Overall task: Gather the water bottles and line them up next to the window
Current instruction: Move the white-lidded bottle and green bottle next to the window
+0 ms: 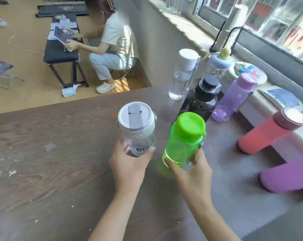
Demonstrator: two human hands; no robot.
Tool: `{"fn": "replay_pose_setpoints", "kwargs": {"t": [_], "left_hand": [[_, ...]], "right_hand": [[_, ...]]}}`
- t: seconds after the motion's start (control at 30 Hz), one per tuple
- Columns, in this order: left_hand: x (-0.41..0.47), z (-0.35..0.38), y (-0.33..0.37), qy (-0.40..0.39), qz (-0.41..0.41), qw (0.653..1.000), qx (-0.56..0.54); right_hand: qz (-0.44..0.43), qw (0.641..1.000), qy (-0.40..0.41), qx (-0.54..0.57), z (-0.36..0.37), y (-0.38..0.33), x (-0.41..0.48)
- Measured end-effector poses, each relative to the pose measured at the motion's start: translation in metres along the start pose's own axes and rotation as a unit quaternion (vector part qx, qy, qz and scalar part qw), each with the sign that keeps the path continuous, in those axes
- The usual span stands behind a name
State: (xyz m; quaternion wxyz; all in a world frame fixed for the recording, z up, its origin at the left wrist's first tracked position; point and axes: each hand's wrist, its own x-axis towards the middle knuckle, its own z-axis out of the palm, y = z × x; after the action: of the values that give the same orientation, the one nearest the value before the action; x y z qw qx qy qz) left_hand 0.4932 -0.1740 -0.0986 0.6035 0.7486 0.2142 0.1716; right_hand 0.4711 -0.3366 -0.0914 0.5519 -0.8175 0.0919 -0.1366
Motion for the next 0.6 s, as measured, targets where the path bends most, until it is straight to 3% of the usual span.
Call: {"fn": "replay_pose_setpoints", "kwargs": {"t": [0.3,0.6], "left_hand": [[-0.042,0.114,0.019,-0.158,0.057,0.986,0.015],[-0.058,0.18,0.033,-0.202,0.065,0.976,0.051]], "right_hand": [[0.027,0.996,0.084,-0.032,-0.097,0.043,-0.018],[0.056,0.991,0.117,-0.015,-0.134,0.065,-0.027]]}}
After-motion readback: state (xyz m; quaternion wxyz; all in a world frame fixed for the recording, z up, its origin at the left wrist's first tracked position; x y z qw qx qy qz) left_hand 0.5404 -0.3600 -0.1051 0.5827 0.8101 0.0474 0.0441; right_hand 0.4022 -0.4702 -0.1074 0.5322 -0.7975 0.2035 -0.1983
